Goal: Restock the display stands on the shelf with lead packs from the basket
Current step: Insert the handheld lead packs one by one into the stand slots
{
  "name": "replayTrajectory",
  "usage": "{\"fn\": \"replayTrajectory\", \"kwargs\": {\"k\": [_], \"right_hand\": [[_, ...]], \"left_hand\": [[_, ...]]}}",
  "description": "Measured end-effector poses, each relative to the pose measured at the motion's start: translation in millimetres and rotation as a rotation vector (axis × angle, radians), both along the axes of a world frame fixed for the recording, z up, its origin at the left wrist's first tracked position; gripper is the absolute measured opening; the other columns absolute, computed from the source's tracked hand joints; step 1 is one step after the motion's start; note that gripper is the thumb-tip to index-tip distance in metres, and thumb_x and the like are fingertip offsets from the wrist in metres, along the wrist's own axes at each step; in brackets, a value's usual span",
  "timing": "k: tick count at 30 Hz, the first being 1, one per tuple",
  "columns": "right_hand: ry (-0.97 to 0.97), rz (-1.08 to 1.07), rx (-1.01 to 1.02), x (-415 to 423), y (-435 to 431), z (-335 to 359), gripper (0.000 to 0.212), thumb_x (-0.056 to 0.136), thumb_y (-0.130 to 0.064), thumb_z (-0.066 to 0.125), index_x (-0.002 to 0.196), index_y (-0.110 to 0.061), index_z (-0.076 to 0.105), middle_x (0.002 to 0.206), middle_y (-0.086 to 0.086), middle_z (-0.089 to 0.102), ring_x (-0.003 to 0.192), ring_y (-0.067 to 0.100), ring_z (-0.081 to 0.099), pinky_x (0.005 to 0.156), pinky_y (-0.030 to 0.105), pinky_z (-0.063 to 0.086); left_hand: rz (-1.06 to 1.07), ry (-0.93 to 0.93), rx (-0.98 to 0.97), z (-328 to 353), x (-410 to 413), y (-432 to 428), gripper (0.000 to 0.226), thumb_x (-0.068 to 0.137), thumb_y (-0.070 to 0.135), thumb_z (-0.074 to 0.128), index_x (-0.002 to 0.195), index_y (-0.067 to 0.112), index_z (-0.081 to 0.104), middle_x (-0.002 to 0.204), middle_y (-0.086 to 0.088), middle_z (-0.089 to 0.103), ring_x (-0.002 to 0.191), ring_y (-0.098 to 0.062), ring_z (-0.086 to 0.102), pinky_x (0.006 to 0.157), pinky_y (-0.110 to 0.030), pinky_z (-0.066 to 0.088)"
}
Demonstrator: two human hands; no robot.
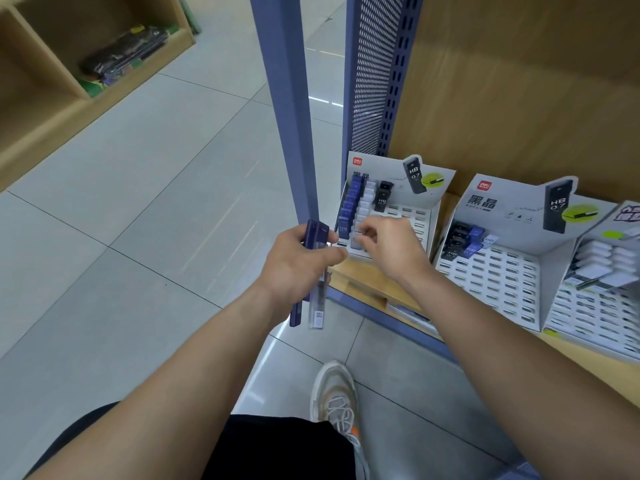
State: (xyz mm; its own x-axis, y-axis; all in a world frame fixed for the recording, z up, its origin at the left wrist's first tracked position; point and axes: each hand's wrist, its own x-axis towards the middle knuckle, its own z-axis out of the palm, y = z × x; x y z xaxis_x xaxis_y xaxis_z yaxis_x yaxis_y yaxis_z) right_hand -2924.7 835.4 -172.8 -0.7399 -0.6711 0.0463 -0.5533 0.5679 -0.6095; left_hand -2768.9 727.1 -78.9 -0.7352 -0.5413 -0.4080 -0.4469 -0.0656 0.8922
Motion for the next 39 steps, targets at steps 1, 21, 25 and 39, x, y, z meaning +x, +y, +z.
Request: {"fn": "replayTrajectory", "kwargs": {"k": [1,21,25,39], "right_hand": [[-0.015,-0.024,-0.007,1,0,-1,0.011,0.092,-0.022,0.068,0.101,-0.017,0.073,0.088,0.001,0.071,0.083,0.019,0.065,0.08,0.04,0.057],[-0.803,-0.096,-0.371,101,77,109,0.029,0.082,-0.014,0.081,0.098,-0.007,0.058,0.069,0.008,0.068,0.064,0.024,0.068,0.074,0.049,0.062],[-0.864,-0.128,-0.455,93,98,118,0.019,0.091,-0.009,0.071,0.108,-0.01,0.062,0.087,0.012,0.062,0.062,0.024,0.066,0.063,0.04,0.059],[-0.786,-0.298,-0.657,51,118,110,0.012,0.092,-0.009,0.068,0.096,-0.015,0.077,0.076,0.002,0.062,0.069,0.016,0.055,0.071,0.032,0.049]], "left_hand": [[-0.002,0.005,0.0,1,-1,1,0.024,0.086,0.015,0.078,0.107,0.014,0.067,0.082,-0.005,0.061,0.045,-0.003,0.055,0.05,-0.018,0.052],[-0.005,0.24,0.252,26,-21,50,0.014,0.086,0.021,0.08,0.094,0.016,0.07,0.085,-0.001,0.077,0.081,-0.02,0.075,0.072,-0.035,0.06],[-0.017,0.218,0.226,34,-24,53,0.018,0.085,0.029,0.079,0.088,0.018,0.067,0.067,0.006,0.069,0.06,-0.015,0.062,0.053,-0.028,0.05],[-0.177,0.132,0.259,33,-28,62,0.026,0.083,0.031,0.08,0.097,0.014,0.067,0.071,0.001,0.052,0.052,-0.011,0.047,0.045,-0.022,0.041]]}}
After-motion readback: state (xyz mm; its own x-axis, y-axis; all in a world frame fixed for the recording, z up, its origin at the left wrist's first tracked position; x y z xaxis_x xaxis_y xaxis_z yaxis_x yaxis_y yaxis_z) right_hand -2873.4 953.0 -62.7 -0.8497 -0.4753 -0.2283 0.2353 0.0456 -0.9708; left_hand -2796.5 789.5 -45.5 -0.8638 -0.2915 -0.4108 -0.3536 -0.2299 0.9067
